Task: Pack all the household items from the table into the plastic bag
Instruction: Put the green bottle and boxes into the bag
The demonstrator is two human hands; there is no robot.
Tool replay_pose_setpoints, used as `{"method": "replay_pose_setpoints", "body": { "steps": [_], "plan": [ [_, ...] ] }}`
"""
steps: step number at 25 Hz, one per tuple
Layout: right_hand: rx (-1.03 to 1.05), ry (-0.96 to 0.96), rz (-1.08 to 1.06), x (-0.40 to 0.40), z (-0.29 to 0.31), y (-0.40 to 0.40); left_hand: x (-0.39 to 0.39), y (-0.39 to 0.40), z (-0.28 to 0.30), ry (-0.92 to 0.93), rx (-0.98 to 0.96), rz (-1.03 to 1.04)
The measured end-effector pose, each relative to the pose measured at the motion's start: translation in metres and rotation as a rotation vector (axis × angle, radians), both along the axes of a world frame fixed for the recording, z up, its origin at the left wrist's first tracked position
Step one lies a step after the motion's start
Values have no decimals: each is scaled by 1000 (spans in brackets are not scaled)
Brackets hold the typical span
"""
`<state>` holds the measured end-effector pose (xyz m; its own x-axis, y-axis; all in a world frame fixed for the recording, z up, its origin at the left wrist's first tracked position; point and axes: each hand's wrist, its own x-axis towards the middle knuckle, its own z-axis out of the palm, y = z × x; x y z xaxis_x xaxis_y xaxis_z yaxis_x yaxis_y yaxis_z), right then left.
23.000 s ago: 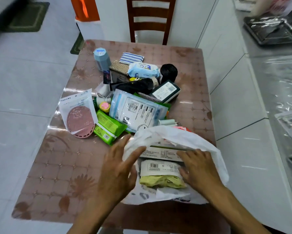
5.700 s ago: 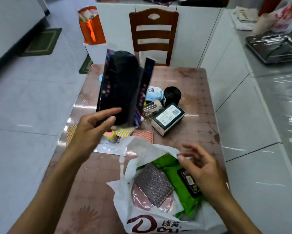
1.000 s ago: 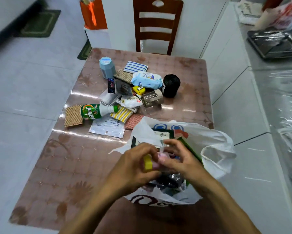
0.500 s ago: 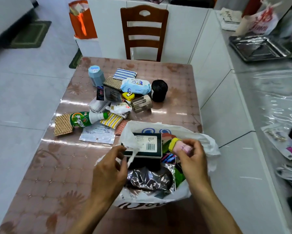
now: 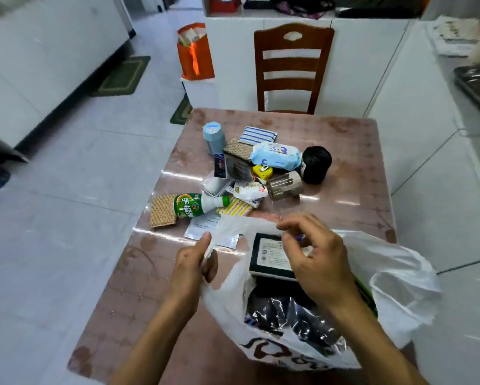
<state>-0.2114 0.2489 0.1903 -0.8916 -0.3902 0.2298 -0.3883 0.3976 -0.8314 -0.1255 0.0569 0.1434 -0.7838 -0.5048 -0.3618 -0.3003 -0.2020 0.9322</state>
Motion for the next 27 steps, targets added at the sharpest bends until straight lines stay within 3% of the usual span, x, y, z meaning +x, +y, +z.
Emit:
{"method": "replay_pose_setpoints", "body": {
  "steps": [2,4,6,8,11,13,16,19,21,23,24,25,27],
  "plan": [
    [-27,-119,130,-17,5,-30,-18,-33,-22,-167,-94,-6],
    [-44,-197,172,-31,5,-54,-43,-76,-54,-334,-382,-35],
    [-49,-243,123,-40,2,-68,-74,-118,-82,-431,-780,-151],
    [-51,-270,55,-44,0,-70,-102,-152,-105,-517,-1057,-325],
    [-5,-281,-103,-40,-12,-51,-130,-177,-130,-598,-1265,-549],
    [-33,-275,-244,-31,-14,-26,-137,-183,-141,-600,-1419,-578],
    [5,-203,-352,-10,-2,14,-131,-181,-138,-654,-1212,-527],
    [313,-11,-266,-1,10,56,-96,-164,-114,-594,-835,-427],
    [680,-35,-106,-3,11,85,-61,-143,-77,-468,-651,-230],
    [1249,-132,19,-6,2,108,-30,-119,-27,-279,-567,-103],
    [1432,-160,54,-6,-4,113,-19,-109,2,-192,-543,-86],
    [1511,-150,69,-6,-8,116,-12,-96,32,-117,-539,-112],
    [1394,-94,21,-7,-7,120,-3,-59,90,3,-559,-250]
  ]
}}
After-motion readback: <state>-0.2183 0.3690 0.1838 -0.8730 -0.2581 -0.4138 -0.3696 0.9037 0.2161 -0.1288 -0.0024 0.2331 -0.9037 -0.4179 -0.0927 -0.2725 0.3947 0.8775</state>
